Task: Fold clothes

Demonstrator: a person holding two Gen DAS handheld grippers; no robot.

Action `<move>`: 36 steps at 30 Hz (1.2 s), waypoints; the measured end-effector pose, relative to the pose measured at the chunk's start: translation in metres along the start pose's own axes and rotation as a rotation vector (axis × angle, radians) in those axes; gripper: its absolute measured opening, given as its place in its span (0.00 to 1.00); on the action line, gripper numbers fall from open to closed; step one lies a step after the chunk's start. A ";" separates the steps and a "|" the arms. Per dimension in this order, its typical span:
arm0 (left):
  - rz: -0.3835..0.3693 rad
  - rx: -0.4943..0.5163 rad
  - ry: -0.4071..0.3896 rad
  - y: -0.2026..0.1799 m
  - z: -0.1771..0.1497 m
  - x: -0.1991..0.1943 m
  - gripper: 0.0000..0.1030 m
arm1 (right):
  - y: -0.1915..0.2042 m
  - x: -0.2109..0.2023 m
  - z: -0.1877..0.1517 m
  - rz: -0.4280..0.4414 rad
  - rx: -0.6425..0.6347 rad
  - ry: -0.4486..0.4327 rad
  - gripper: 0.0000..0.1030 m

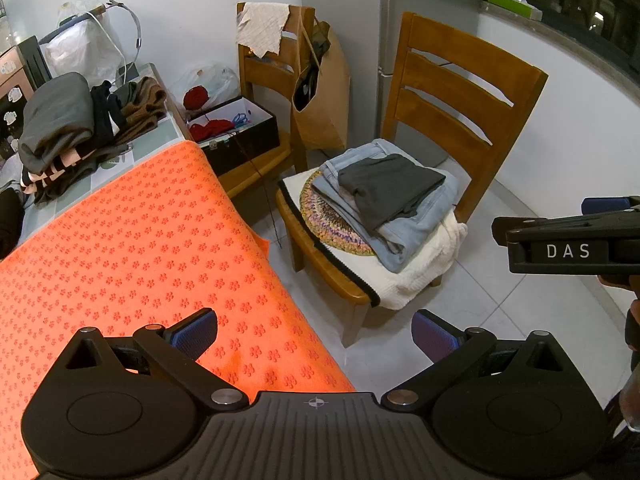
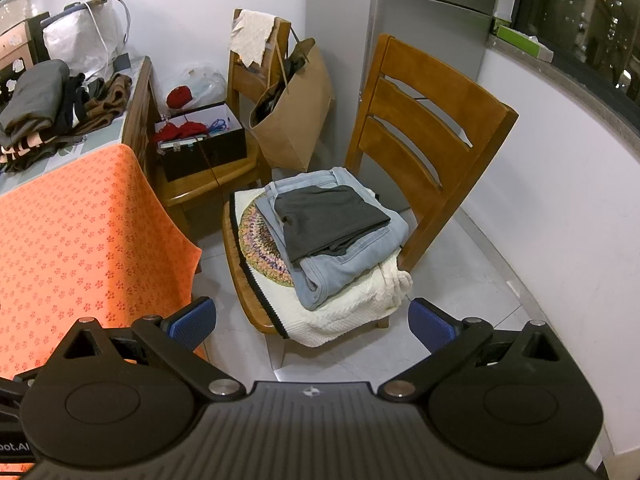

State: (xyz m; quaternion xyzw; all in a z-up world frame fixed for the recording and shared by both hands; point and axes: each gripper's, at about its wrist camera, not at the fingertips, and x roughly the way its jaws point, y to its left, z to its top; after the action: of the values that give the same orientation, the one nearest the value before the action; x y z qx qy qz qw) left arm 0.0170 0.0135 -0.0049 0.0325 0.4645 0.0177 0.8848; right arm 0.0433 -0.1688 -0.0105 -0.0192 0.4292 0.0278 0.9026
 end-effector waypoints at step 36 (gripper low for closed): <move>-0.033 -0.091 -0.039 0.058 -0.001 0.021 0.99 | -0.037 0.142 0.057 0.048 0.133 -0.034 0.92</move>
State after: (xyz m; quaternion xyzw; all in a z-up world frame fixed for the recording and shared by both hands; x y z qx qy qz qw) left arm 0.0279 0.0729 -0.0187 -0.0152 0.4462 0.0234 0.8945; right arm 0.1791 -0.1972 -0.0845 0.0517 0.4148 0.0210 0.9082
